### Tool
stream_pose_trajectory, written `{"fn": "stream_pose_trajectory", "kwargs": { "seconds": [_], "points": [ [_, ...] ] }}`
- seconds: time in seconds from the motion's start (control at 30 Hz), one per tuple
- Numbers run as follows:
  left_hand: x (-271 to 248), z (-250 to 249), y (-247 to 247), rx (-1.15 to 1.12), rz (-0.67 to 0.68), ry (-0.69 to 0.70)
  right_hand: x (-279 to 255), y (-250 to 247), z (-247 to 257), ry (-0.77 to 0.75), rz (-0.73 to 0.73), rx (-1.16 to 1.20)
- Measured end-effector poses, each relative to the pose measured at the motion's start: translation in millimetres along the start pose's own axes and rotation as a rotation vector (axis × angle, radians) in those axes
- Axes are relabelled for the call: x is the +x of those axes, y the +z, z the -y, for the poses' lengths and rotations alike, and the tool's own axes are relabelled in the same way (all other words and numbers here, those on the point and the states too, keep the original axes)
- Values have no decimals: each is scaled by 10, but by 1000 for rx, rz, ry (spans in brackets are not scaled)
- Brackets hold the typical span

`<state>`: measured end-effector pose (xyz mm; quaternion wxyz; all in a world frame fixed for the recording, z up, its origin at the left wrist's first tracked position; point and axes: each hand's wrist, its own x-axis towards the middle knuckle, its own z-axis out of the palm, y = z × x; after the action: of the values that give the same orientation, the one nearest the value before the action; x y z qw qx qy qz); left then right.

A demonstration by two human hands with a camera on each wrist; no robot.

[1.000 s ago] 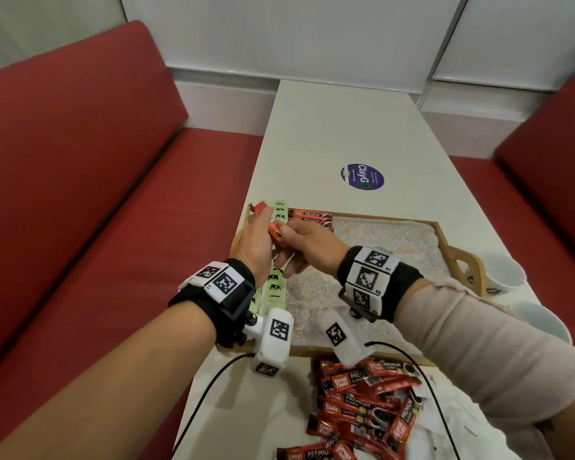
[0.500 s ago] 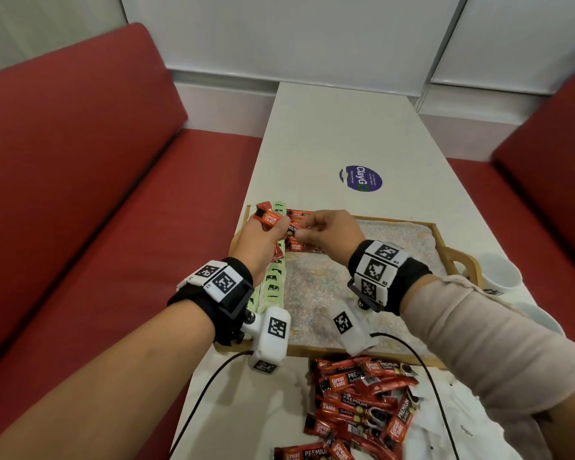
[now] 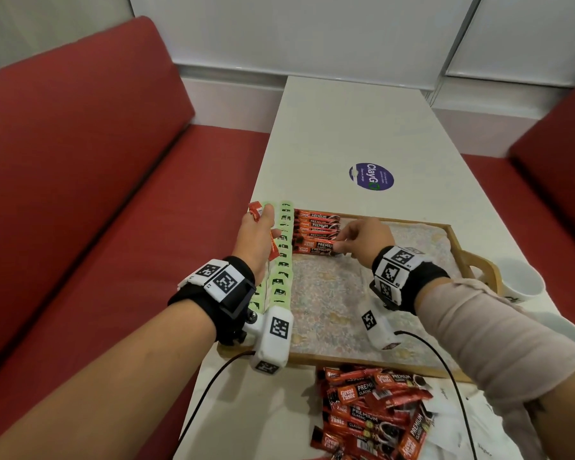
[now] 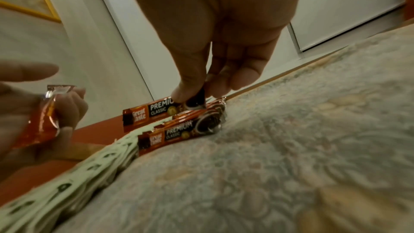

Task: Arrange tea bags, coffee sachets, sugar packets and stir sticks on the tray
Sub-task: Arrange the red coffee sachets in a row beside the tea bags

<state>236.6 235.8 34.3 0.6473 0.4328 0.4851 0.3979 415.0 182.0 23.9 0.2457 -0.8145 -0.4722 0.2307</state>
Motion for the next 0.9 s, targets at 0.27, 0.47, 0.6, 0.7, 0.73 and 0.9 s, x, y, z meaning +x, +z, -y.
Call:
{"fn": "stream_pose_trajectory", "kwargs": {
  "seconds": [0.27,0.47,0.6,0.7,0.73,0.9],
  "points": [
    [11,15,18,14,-14,-9,24,134,-15,16,63,-146],
    [5,32,21,22,-19,-24,79,171,-4,45,51,-144],
    [5,32,19,-10,-33,-46,84,186,5,44,70,-175],
    [-2,32,19,-35,-29,-42,75,173,10,38,75,-174],
    [-5,32,20,-36,-16,-35,68,169,12,34,78,-171],
    [-52,5,26,-26,80,-16,25,145,25,3,92,-150]
  ]
}}
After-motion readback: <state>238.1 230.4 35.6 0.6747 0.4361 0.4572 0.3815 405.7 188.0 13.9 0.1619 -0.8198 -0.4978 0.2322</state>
